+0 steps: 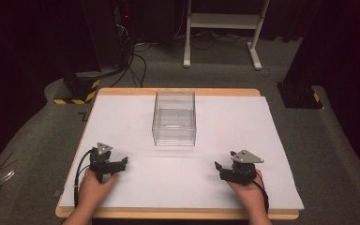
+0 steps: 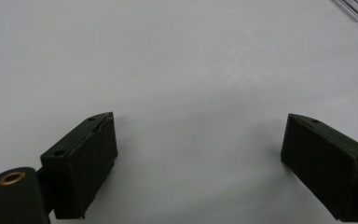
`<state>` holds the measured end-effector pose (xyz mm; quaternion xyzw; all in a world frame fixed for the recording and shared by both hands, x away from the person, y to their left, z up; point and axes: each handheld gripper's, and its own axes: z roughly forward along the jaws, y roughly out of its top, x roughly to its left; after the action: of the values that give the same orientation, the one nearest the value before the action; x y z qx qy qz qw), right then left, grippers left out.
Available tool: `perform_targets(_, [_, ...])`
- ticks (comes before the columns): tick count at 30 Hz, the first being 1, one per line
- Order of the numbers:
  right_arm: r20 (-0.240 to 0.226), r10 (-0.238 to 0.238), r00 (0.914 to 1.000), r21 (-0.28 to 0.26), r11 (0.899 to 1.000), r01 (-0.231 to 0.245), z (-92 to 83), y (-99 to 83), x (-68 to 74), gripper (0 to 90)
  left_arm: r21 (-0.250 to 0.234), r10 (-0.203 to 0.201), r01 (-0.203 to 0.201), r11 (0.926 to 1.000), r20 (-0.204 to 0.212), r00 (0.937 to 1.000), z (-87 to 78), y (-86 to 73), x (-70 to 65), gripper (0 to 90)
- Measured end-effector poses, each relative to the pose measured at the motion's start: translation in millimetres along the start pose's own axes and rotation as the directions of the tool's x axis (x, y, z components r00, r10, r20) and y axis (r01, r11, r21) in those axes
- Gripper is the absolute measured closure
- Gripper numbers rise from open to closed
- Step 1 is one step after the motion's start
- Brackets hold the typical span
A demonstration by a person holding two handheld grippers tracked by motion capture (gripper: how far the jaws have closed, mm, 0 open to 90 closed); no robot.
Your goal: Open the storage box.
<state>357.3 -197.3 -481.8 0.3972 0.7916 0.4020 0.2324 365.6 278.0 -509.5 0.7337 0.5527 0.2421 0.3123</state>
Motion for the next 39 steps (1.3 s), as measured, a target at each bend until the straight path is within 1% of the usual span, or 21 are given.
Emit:
perform_targets(10, [-0.038, 0.006, 0.9993, -0.003, 1.0, -0.007, 5.8, 5.8, 11.4, 20.7, -0.001, -0.001, 0.001, 1.0, 0.0, 1.0, 0.1, 0.0, -0.1, 10.8])
perform_targets(15, [-0.055, -0.007, 0.9985, -0.01, 1.0, 0.007, 8.3, 8.5, 18.3, 19.7, 0.0, 0.0, 0.0, 1.0, 0.0, 1.0, 0.0, 0.0, 0.1, 10.8])
perform_targets(17, [-0.072, -0.008, 0.9974, -0.013, 1.0, 0.007, 9.7, 9.8, 21.8, 18.6, 0.0, 0.0, 0.0, 1.0, 0.0, 1.0, 0.0, 0.0, 0.0, 10.8])
perform_targets(18, [-0.085, -0.011, 0.9964, -0.018, 1.0, 0.01, 11.2, 11.3, 25.2, 16.3, 0.0, 0.0, 0.0, 1.0, 0.0, 1.0, 0.0, 0.0, 0.1, 10.8])
perform_targets(21, [-0.085, -0.018, 0.9962, -0.018, 1.0, 0.016, 12.8, 13.0, 29.0, 16.1, 0.0, 0.0, 0.0, 1.0, 0.0, 1.0, 0.0, 0.0, 0.1, 10.8])
perform_targets(24, [-0.095, -0.023, 0.9952, -0.02, 1.0, 0.021, 16.0, 15.7, 34.3, 16.1, 0.0, 0.0, 0.0, 1.0, 0.0, 1.0, 0.0, 0.0, 0.0, 10.8])
perform_targets(26, [-0.103, -0.037, 0.994, -0.02, 0.999, 0.035, 19.8, 17.9, 39.6, 16.2, 0.0, 0.0, 0.0, 1.0, 0.0, 1.0, 0.0, 0.0, 0.0, 10.8])
perform_targets(31, [-0.121, -0.041, 0.9918, -0.032, 0.999, 0.037, 24.6, 21.1, 45.9, 16.2, 0.0, 0.0, 0.0, 1.0, 0.0, 1.0, 0.0, 0.0, 0.0, 10.8])
perform_targets(32, [-0.125, -0.035, 0.9915, -0.034, 0.999, 0.031, 25.8, 21.9, 47.1, 16.2, -0.001, -0.001, 0.001, 1.0, 0.0, 1.0, 0.1, 0.0, -0.1, 10.8])
perform_targets(39, [-0.145, -0.046, 0.9883, -0.025, 0.999, 0.042, 33.2, 30.3, 53.9, 16.1, 0.0, -0.001, 0.001, 1.0, 0.0, 1.0, 0.0, 0.1, 0.0, 10.8])
